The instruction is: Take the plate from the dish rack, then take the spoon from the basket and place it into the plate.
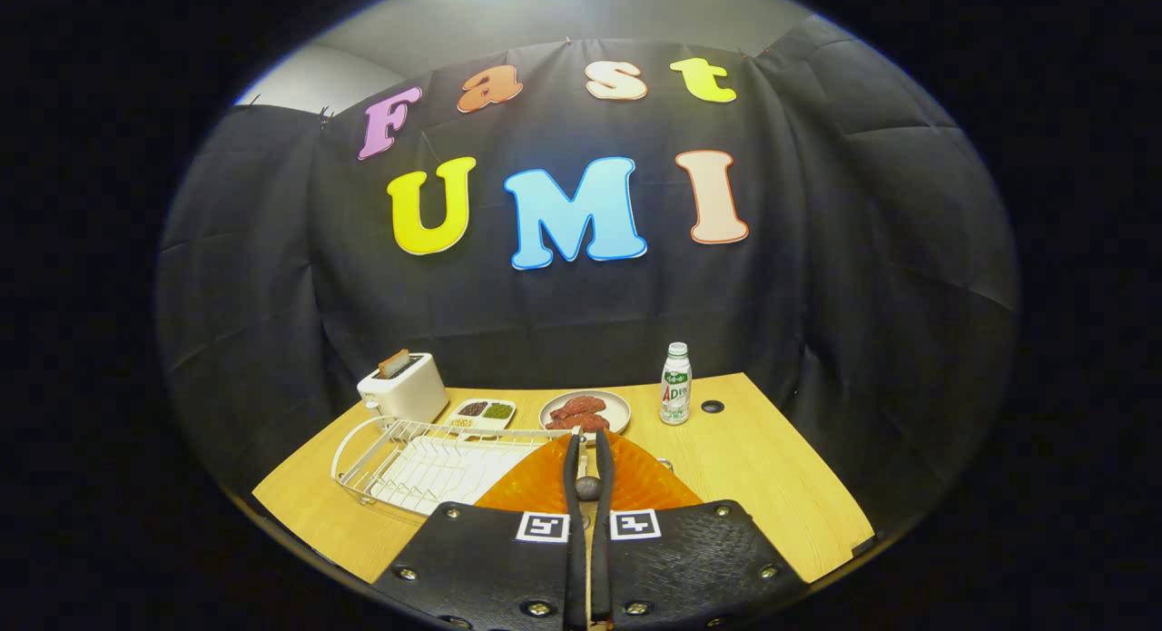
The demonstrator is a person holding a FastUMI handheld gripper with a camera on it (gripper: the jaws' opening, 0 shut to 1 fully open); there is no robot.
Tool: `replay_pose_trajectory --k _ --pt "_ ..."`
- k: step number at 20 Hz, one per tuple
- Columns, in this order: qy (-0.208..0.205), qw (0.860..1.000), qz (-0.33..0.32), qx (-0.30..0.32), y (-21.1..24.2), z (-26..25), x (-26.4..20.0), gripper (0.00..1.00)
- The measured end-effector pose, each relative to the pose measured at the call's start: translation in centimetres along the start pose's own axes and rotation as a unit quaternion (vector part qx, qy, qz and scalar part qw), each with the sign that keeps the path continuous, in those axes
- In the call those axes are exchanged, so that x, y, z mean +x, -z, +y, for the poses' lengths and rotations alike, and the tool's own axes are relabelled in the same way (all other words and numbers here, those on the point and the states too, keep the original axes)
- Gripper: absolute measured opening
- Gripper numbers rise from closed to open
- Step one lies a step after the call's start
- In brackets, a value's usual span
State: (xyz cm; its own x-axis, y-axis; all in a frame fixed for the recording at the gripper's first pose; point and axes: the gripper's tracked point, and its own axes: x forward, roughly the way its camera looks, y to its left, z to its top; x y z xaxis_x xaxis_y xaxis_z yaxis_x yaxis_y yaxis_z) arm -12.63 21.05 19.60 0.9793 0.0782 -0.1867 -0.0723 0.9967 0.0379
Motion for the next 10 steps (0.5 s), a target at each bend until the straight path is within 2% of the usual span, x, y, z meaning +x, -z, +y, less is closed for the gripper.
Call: replay_pose_trajectory --k 10 --pt "-0.053 0.998 0.041 0.004 4.2 6.9 -1.7 0.02"
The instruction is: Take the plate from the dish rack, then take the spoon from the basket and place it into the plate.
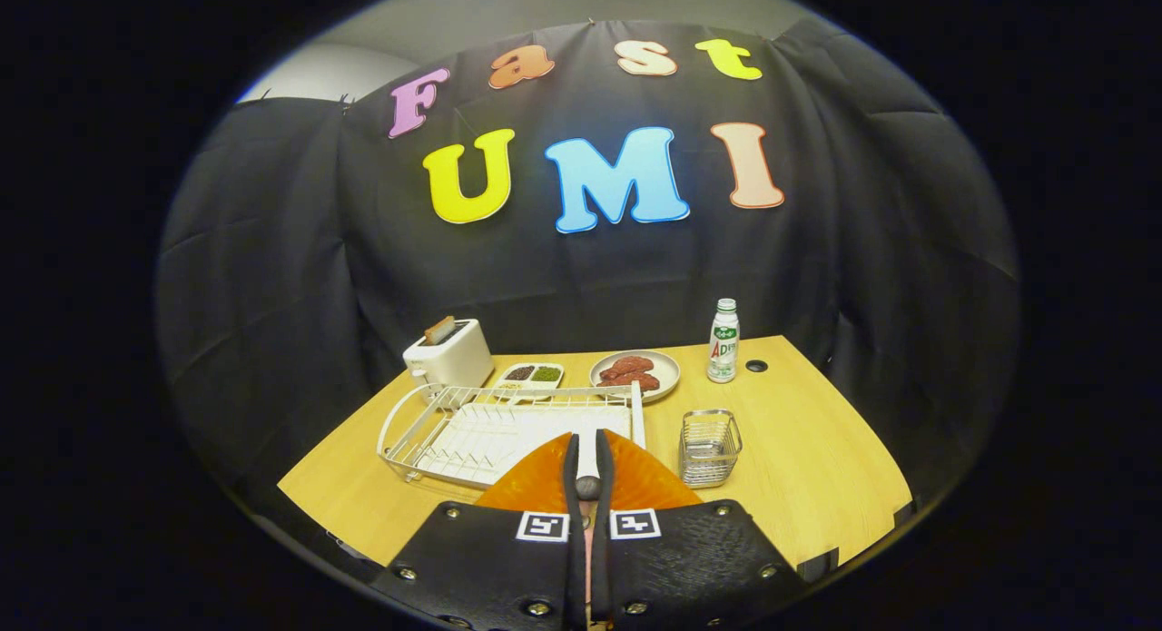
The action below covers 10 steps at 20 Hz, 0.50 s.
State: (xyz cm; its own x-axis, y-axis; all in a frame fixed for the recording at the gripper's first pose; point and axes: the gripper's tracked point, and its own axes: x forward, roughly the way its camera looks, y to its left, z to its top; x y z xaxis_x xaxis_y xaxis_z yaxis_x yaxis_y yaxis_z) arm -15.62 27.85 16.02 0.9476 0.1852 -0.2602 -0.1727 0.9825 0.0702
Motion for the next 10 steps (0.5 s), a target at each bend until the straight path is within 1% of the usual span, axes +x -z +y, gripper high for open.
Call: replay_pose_trajectory --k 6,10 --pt "-0.03 0.999 0.027 0.019 2.8 2.7 1.4 0.02" --pt "-0.046 0.998 0.044 0.016 4.9 4.2 2.5 0.02"
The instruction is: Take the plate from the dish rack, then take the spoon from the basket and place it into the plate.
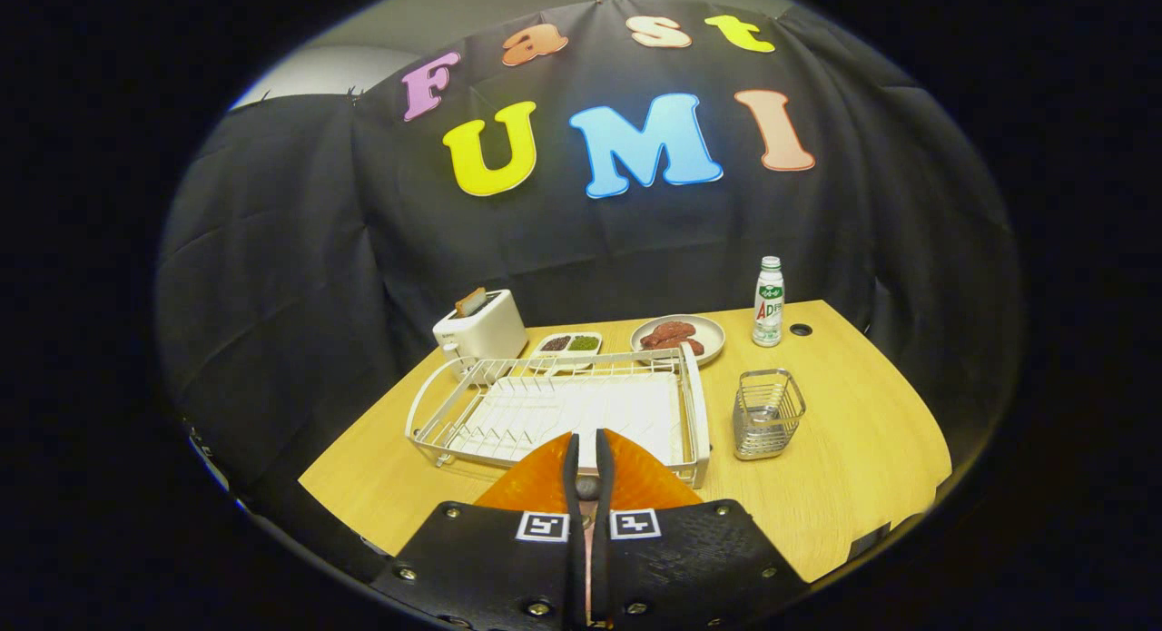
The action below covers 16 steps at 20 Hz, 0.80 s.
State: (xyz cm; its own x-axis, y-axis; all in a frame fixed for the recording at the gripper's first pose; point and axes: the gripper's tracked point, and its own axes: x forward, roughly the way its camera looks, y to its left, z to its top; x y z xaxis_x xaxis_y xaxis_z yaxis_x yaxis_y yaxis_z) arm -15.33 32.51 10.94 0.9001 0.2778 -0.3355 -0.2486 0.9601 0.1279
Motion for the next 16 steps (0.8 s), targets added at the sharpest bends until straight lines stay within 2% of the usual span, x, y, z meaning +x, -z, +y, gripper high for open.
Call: replay_pose_trajectory --k 6,16 --pt "-0.001 1.0 0.015 -0.013 2.4 1.3 1.8 0.03" --pt "-0.037 0.998 0.049 -0.015 5.9 3.9 3.3 0.04"
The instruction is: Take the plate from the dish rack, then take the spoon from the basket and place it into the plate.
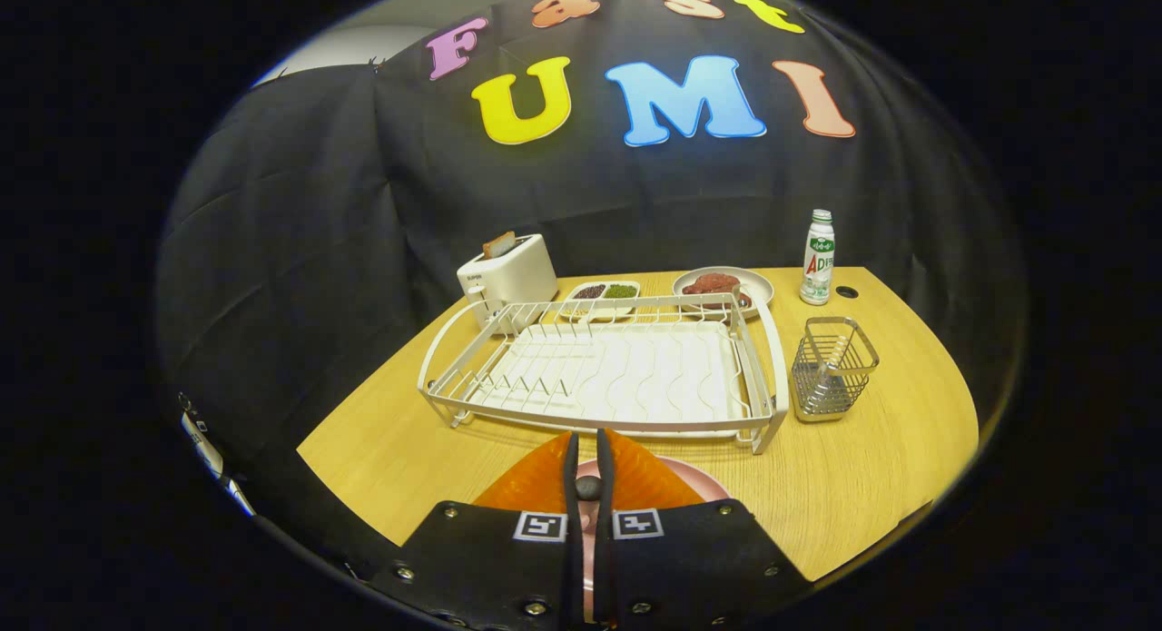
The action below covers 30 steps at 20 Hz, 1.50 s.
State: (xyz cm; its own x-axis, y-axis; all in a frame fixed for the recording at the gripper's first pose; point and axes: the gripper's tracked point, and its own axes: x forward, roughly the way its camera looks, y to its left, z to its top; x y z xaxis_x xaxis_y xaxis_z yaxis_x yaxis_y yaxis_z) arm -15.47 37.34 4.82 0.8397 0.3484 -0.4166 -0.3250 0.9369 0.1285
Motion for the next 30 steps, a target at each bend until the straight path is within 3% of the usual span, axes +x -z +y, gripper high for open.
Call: replay_pose_trajectory --k 5,17,24,28,30 --pt "0.006 1.0 0.005 -0.014 0.4 -1.3 -0.2 0.16" --pt "0.048 0.994 -0.096 -0.039 -9.2 -7.6 -6.0 0.17" --pt "0.086 0.983 -0.154 -0.057 -15.2 -11.4 -10.0 0.17" --pt "0.097 0.978 -0.174 -0.066 -16.8 -13.0 -11.3 0.27" --pt "0.101 0.976 -0.183 -0.061 -17.4 -13.6 -12.2 0.56"
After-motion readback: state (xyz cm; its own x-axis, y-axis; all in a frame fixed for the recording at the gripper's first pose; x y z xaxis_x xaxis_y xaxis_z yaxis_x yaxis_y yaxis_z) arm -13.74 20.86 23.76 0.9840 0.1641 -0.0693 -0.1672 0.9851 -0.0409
